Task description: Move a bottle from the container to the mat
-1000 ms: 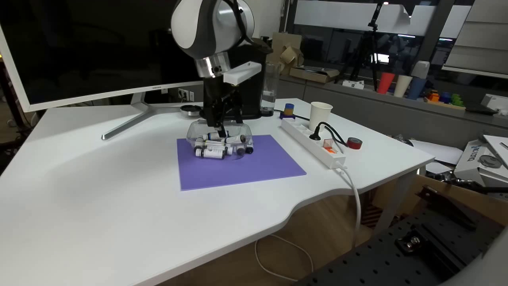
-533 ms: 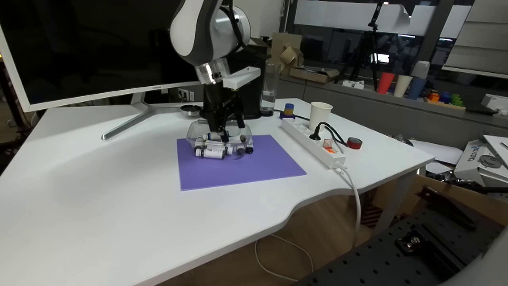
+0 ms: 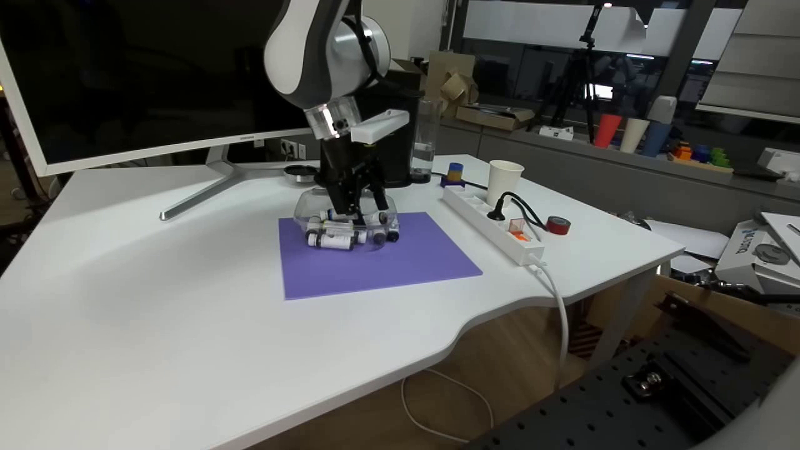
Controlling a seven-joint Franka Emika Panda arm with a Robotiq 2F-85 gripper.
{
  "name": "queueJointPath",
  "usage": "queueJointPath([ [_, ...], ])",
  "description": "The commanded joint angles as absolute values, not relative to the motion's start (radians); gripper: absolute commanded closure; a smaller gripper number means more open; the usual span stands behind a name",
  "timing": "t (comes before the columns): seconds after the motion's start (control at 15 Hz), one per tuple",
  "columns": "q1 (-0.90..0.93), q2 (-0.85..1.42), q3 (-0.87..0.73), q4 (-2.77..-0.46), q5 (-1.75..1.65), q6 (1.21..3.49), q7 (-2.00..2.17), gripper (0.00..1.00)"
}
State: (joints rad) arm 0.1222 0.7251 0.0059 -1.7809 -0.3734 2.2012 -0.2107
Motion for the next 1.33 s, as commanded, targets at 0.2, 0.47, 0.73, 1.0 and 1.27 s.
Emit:
queueJointPath([
  [0.2,0.126,0.734,0.006,-1.763,-0.387,2.165,-0.22,0.66],
  [0.47,0.13,0.713,0.008,-1.782,-0.393,2.168,-0.221,0.92],
  [0.73,0.133,0.651,0.018,-1.837,-0.387,2.179,-0.217,0.93],
  [1.0,0.129,0.53,0.026,-1.945,-0.388,2.237,-0.194,0.93],
  [1.27,0.11,0.393,0.013,-2.072,-0.386,2.326,-0.171,0.93],
])
